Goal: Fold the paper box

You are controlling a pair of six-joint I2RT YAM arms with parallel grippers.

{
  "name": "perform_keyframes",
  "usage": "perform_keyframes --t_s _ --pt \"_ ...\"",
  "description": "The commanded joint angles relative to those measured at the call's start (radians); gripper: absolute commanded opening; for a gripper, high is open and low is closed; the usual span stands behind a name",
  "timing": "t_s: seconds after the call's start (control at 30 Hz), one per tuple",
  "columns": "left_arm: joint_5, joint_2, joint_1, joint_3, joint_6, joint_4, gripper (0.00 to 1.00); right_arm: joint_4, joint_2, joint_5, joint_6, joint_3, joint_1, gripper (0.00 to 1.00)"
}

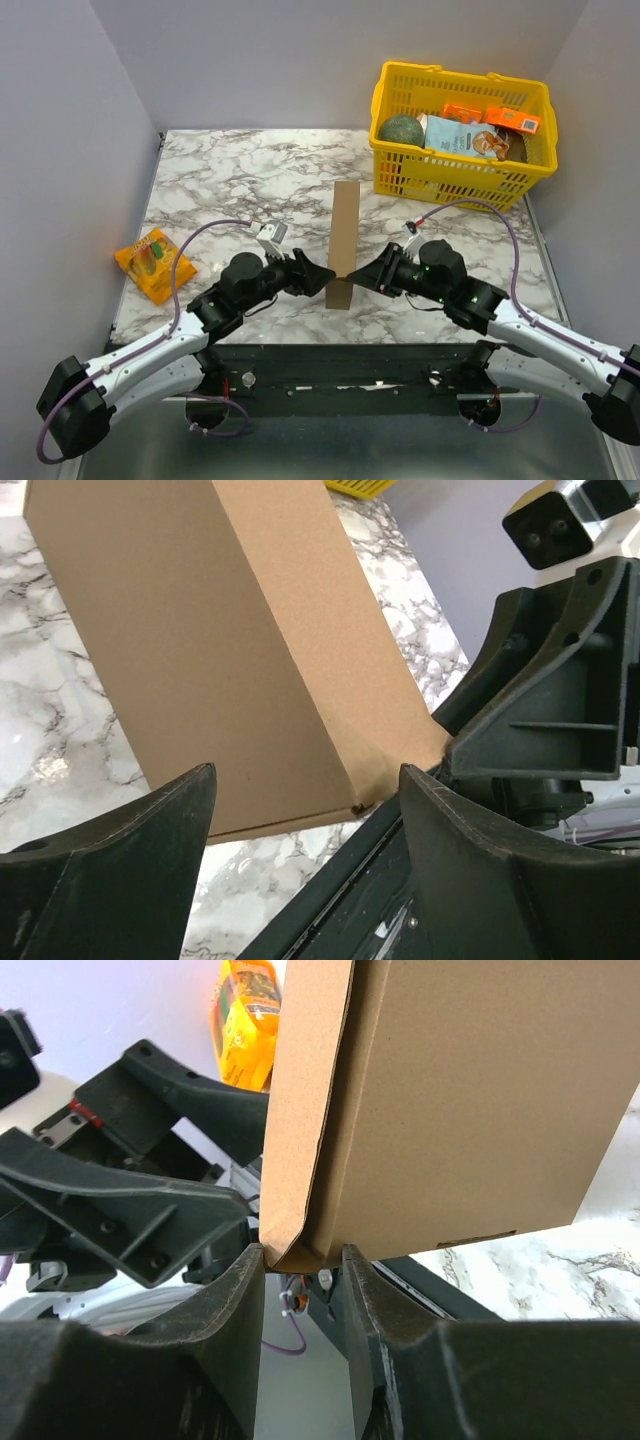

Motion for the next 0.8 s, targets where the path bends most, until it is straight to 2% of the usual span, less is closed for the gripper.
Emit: perform_keyframes --t_s 0.0,0.2,0.3,0.43,0.53,0.63,0.67,0.77 --pt "0.048 0.057 0.003 0.018 -0.019 0.111 0.83 -0.217 0.036 0.027 -0.016 -0.087 -0.008 0.39" --pt "0.037 0.089 0.003 -0.001 -0.001 0.102 0.84 -0.24 0.074 0.027 -0.042 -0.075 -0.008 0.37" --pt "0.048 0.093 0.003 -0.014 0.004 0.085 0.79 -0.246 0.086 0.027 -0.041 -0.072 -0.01 0.36" --pt "0.052 0.07 0.001 -0.046 0.028 0.04 0.67 -0.269 0.117 0.019 -0.039 -0.06 -0.01 0.32" --pt "0.063 0.065 0.001 -0.073 0.047 0.017 0.61 -0.313 0.157 0.009 -0.042 -0.038 -0.01 0.25" --pt "0.085 0.083 0.0 -0.109 0.042 0.045 0.57 -0.346 0.18 0.006 -0.032 -0.032 -0.01 0.14" --pt "0.089 0.091 -0.002 -0.118 0.041 0.051 0.56 -0.352 0.186 0.004 -0.029 -0.026 -0.01 0.06" --pt "0.085 0.111 -0.009 -0.124 0.044 0.059 0.52 -0.412 0.203 0.004 -0.027 -0.009 -0.01 0.01"
